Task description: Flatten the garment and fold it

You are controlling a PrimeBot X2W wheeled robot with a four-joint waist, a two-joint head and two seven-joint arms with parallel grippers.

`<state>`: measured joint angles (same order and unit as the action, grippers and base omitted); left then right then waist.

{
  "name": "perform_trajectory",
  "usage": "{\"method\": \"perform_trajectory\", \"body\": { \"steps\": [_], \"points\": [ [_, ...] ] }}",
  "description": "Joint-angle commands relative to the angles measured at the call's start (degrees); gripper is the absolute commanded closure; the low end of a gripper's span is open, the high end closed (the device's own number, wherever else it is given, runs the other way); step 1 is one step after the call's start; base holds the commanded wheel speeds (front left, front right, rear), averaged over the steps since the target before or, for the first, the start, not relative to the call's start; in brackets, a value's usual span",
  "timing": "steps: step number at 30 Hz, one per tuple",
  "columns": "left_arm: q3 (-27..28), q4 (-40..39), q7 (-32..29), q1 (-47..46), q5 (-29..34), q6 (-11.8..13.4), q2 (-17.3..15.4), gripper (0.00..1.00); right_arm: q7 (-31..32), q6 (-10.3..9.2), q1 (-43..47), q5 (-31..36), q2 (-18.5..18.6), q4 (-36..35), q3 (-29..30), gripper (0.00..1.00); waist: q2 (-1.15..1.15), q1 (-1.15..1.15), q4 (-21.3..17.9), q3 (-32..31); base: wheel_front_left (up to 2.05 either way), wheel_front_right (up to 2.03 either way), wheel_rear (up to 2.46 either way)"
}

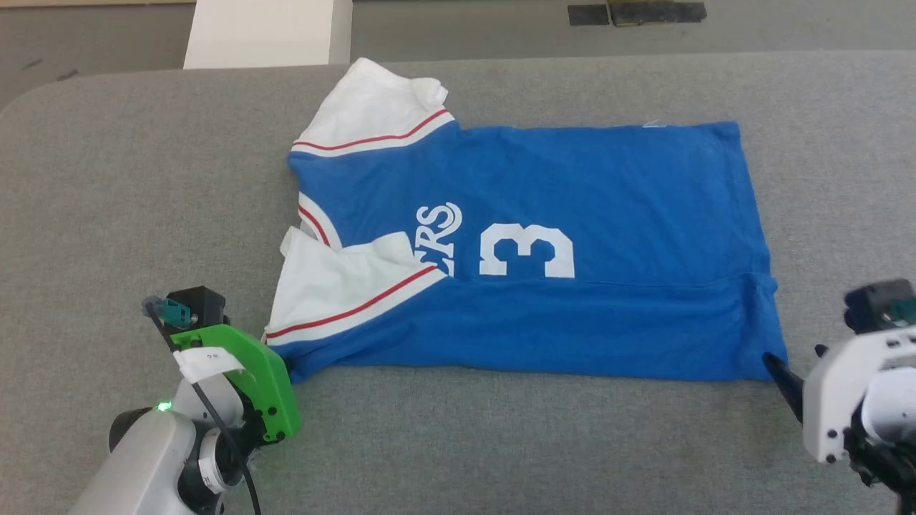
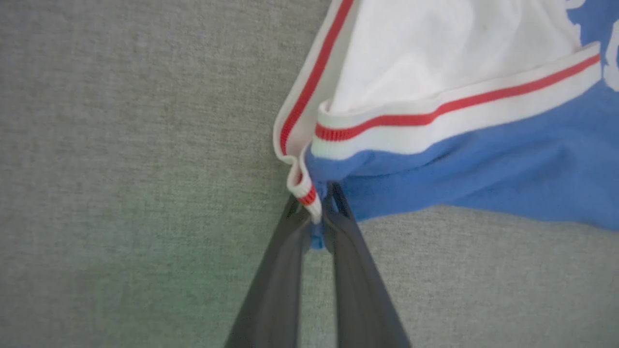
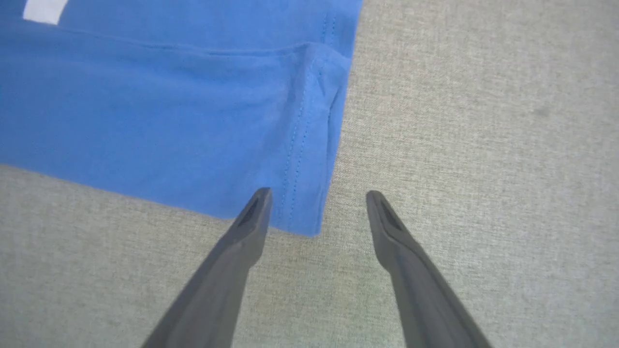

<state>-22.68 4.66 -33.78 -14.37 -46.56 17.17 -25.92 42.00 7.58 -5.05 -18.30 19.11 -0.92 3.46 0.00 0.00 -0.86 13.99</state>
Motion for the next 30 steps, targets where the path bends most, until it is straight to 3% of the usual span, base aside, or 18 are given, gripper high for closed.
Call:
{"method": "perform_trajectory", "body": {
  "steps": [1,5,14,15,16,17,30],
  "points": [
    [-0.2,-0.8,0.0,1.1,-0.4,0.4,-0.2,1.00,2.8,-0.09,-1.8,0.8,-0.2,-0.1,-0.6,0.00,0.00,0.00,0.5,0.8,0.00,0.00,0.00],
    [-0.3,-4.1,0.4,1.5,-0.1,1.2,-0.1,1.00,12.6,-0.09,-5.0,3.4,-0.2,0.8,-3.6,0.00,0.00,0.00,1.8,3.0,0.00,0.00,0.00],
    [0.2,-4.7,1.8,1.9,-0.7,1.3,0.9,1.00,17.0,-0.09,-6.0,2.6,0.8,3.5,-8.1,0.00,0.00,0.00,1.9,4.3,0.00,0.00,0.00],
    [0.3,-4.7,2.0,2.0,-0.9,1.2,1.0,1.00,17.2,-0.09,-6.2,2.1,1.1,3.7,-8.4,0.60,0.00,0.00,1.9,4.3,0.00,0.00,0.00],
    [0.4,-4.7,2.2,2.1,-1.1,1.1,1.1,1.00,17.0,-0.09,-6.4,1.8,1.4,3.7,-8.4,0.85,0.00,0.00,1.8,4.3,0.00,0.00,0.00],
    [0.6,-4.7,2.5,2.1,-1.3,1.0,1.2,1.00,16.6,-0.09,-6.6,1.5,1.8,3.6,-8.4,1.00,0.00,0.00,1.8,4.2,0.00,0.00,0.00],
    [7.0,-7.7,6.4,6.6,-5.1,2.3,1.0,1.00,13.6,-0.09,-5.6,-2.9,3.3,0.9,-3.8,1.00,0.00,0.00,1.4,-2.4,0.00,0.00,0.00]
  ]
}}
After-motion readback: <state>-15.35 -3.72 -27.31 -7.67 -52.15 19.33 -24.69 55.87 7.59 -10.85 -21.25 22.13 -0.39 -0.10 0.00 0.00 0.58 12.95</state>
